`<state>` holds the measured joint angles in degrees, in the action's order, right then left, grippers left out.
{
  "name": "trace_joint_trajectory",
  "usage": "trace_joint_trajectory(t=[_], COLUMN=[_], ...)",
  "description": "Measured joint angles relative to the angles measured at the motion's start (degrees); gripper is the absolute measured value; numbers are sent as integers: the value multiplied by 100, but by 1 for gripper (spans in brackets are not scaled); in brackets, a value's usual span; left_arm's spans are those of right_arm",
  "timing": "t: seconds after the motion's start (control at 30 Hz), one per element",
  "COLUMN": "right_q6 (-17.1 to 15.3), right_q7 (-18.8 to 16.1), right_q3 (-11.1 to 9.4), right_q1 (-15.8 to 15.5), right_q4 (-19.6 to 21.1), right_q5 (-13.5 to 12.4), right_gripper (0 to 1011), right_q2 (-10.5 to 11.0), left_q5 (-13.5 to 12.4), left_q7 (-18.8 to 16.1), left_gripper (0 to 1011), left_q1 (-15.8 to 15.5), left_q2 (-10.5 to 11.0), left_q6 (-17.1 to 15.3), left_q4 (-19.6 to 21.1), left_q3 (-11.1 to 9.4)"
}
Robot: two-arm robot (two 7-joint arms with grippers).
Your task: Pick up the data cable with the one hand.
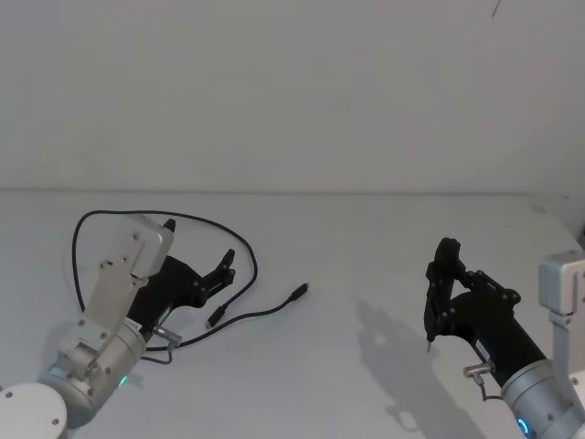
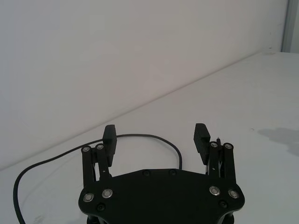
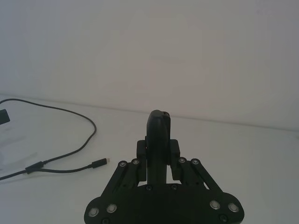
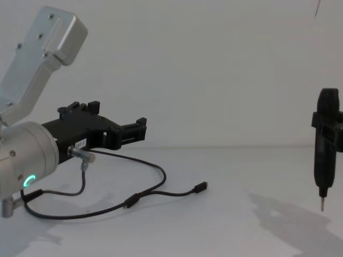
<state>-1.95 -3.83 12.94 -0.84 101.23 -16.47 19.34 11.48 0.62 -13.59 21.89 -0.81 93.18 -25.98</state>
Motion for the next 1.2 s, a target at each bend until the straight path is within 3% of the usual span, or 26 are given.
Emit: trace_joint_trajectory(t=[0.67, 0.87, 1.2], right_q6=[0, 0, 0], right_q7=[0, 0, 0], right_q3=[0, 0, 0], right_q1=[0, 0, 0], right_q4=[0, 0, 0], right_q5=[0, 0, 0], right_gripper=[279, 279, 279], right_q2=[0, 0, 0], left_q5=[3, 79, 385], left_q7=[17, 245, 927], left_gripper=[1001, 1001, 1001], left_q1=[-3, -71, -284], left_q2=[1, 39, 161], left_q6=[0, 15, 106], left_q4=[-2, -44, -214], left_q3=[-4, 1, 23])
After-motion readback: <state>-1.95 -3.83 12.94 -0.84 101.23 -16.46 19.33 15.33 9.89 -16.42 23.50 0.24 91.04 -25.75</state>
